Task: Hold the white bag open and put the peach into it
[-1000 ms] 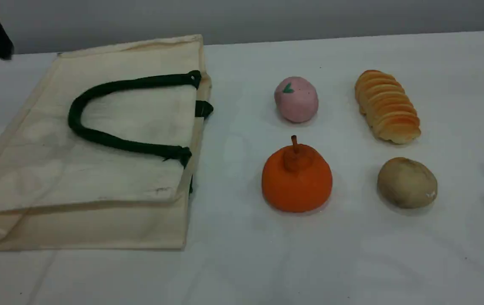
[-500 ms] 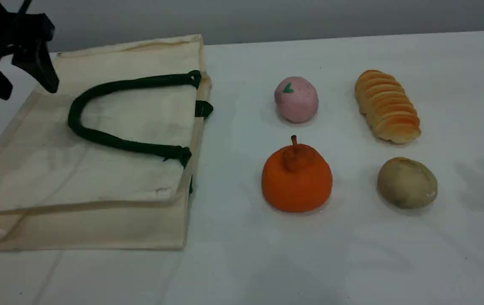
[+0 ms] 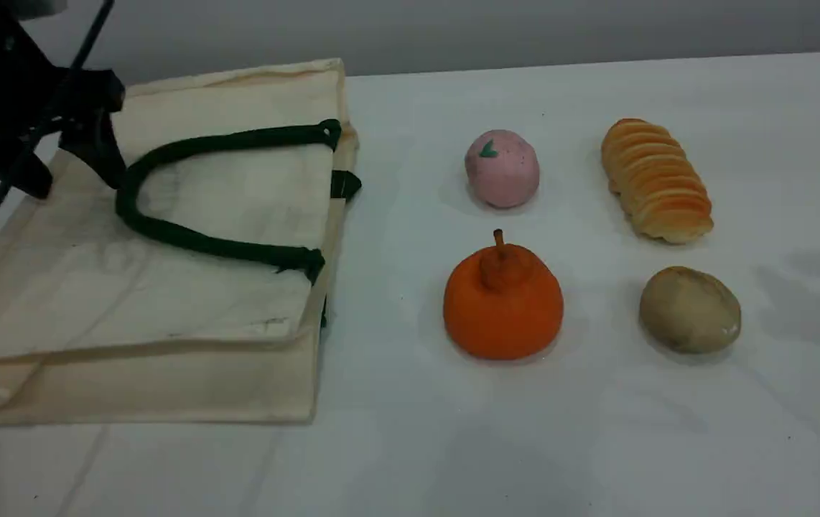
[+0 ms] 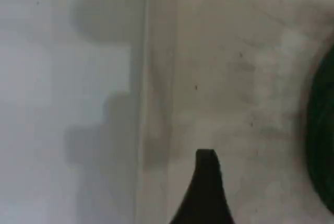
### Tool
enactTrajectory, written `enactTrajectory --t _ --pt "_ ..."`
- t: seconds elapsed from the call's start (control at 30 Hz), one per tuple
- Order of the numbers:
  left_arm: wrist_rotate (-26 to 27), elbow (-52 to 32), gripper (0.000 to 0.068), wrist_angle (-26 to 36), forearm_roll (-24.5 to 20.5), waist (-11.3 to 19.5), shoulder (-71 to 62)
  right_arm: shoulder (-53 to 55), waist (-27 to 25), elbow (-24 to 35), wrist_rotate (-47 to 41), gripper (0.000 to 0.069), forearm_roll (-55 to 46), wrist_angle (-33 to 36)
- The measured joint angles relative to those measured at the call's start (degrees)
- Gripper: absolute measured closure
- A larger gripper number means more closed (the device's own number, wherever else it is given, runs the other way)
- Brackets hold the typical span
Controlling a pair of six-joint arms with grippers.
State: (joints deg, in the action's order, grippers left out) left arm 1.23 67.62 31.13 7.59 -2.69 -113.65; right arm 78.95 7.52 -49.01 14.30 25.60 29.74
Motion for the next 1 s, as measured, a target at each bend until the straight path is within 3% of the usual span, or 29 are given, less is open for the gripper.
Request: enactTrajectory --t 0.27,0.43,0.67,0.8,1.0 --pt "0.00 4.92 0.0141 0.14 -0.01 -4.44 -5.12 0.00 0.00 0.00 0.30 0.0164 0.00 0.23" --pt "0.00 5.73 0.0174 0.36 -0.01 -4.93 -6.43 0.00 0.00 0.00 0.44 0.0164 0.00 0.34" --pt "-0.05 5.73 0.0314 1.77 -0.19 -4.93 -6.37 0.00 0.00 0.00 0.44 0.0164 0.00 -0.01" --pt "0.02 5.73 0.0430 2.57 -0.24 -4.93 -6.37 0.00 0.00 0.00 0.44 0.0164 -0.05 -0.01" --pt "4.46 5.73 0.0579 4.29 -0.48 -4.93 -6.37 -0.05 0.00 0.00 0.44 0.0164 -0.05 -0.01"
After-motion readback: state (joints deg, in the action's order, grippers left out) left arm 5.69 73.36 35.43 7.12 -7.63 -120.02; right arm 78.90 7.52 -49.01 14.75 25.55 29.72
